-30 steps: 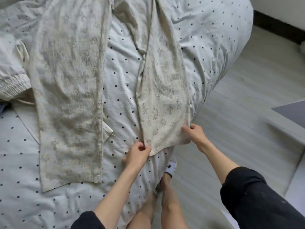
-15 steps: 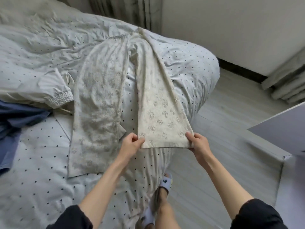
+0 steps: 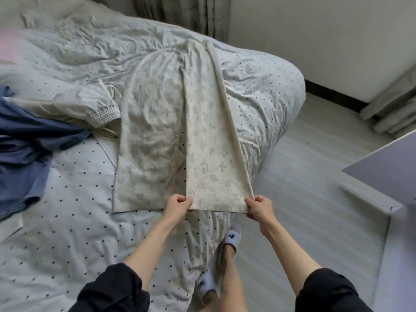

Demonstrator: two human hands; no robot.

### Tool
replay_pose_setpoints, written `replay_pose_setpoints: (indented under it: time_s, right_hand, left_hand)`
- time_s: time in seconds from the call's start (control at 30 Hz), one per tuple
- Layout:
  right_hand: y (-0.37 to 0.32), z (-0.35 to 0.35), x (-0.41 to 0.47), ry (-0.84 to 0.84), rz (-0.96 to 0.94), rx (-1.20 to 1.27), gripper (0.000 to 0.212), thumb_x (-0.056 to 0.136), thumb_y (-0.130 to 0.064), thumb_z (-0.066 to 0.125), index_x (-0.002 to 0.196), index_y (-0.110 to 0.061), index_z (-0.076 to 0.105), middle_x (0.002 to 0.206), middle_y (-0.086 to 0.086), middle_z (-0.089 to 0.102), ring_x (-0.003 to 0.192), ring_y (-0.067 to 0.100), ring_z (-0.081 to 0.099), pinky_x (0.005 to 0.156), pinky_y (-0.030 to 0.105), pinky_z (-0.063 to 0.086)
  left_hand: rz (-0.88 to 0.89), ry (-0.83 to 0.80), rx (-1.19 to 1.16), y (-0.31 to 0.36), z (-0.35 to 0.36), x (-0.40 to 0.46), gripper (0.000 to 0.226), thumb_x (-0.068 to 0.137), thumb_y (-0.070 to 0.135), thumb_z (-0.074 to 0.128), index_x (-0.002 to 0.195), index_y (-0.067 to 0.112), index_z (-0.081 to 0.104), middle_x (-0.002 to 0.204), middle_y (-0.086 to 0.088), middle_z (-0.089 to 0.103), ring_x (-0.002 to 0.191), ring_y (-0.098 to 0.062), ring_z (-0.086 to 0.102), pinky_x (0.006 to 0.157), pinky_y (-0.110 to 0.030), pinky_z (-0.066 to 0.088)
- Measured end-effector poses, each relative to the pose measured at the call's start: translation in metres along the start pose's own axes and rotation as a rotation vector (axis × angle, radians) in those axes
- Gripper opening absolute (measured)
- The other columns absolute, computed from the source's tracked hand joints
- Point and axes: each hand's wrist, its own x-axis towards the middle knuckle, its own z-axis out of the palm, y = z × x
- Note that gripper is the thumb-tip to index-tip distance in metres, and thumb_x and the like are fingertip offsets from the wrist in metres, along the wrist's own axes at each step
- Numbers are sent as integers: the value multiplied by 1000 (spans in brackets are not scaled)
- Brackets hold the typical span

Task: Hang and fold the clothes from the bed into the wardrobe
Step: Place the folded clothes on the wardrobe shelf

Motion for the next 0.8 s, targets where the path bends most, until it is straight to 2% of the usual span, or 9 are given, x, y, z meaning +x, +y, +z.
replay_pose_setpoints:
  time_s: [0.1, 0.2, 0.27, 0.37, 0.47, 0.53, 0.67, 0.73, 0.8]
  right_hand:
    - [19, 7, 9, 19, 39, -18, 17, 89, -8, 56, 74, -8, 48, 76, 11, 52, 66, 22, 48, 56, 28, 40]
    - [27, 10, 19, 25, 60, -57, 19, 89, -6, 56, 72, -10, 49, 77, 10, 55, 72, 24, 52, 55, 26, 38]
    - [30, 12, 21, 28, 69, -74, 20, 89, -5, 56, 70, -10, 50, 77, 10, 55, 70, 22, 51, 56, 26, 39]
    - [29, 17, 18, -4, 73, -58, 23, 90, -7, 59, 68, -10, 51, 71, 6, 52, 68, 17, 49, 60, 25, 42]
    - [20, 29, 9, -109, 75, -21, 21, 88, -11, 63, 68, -9, 56, 69, 5, 53, 68, 16, 50, 66, 26, 45]
    - [12, 37, 0, -177, 41, -38, 16, 87, -15, 64, 73, -7, 65, 73, 5, 59, 71, 15, 52, 68, 24, 43]
    - [-10, 42, -4, -251, 12, -69, 13, 89, -13, 59, 86, -9, 71, 93, 4, 66, 88, 7, 58, 69, 15, 41]
    - [-21, 42, 3, -290, 22, -128, 13, 89, -14, 59, 84, -10, 70, 108, 11, 60, 92, 8, 55, 70, 17, 40]
    - [-31, 41, 12, -378, 9, -231, 15, 90, -18, 58, 85, -11, 70, 117, 8, 56, 96, 7, 53, 77, 21, 41]
  left_hand:
    - [-27, 36, 31, -19, 7, 15, 11, 91, 16, 59, 83, 9, 54, 80, -2, 58, 80, -19, 52, 67, -24, 40]
    - [-93, 46, 111, -36, 13, 28, 19, 89, 10, 58, 102, -4, 59, 107, -21, 62, 99, -32, 57, 86, -33, 44]
    - [-106, 51, 183, -47, 15, 30, 27, 89, 9, 57, 115, 3, 55, 113, -12, 59, 101, -25, 54, 83, -29, 42]
    - [84, 52, 335, -57, 20, 22, 30, 91, 13, 54, 120, 12, 52, 116, -3, 53, 108, -19, 51, 87, -28, 40]
    - [337, -115, 442, -56, 34, 8, 32, 93, 18, 55, 124, 15, 54, 122, 2, 51, 116, -14, 49, 99, -26, 37]
    - [429, -167, 484, -52, 46, 3, 37, 91, 23, 58, 128, 16, 52, 127, 4, 51, 118, -11, 48, 102, -26, 36]
    - [363, -91, 387, -41, 66, 3, 51, 85, 33, 66, 130, 15, 49, 125, 2, 55, 116, -14, 50, 98, -28, 39]
    - [322, 4, 334, -36, 70, 4, 44, 85, 36, 66, 123, 16, 53, 112, 5, 60, 105, -13, 54, 88, -26, 43]
    - [301, 52, 273, -29, 71, 6, 26, 91, 32, 59, 112, 16, 58, 94, 7, 60, 89, -13, 58, 74, -26, 46]
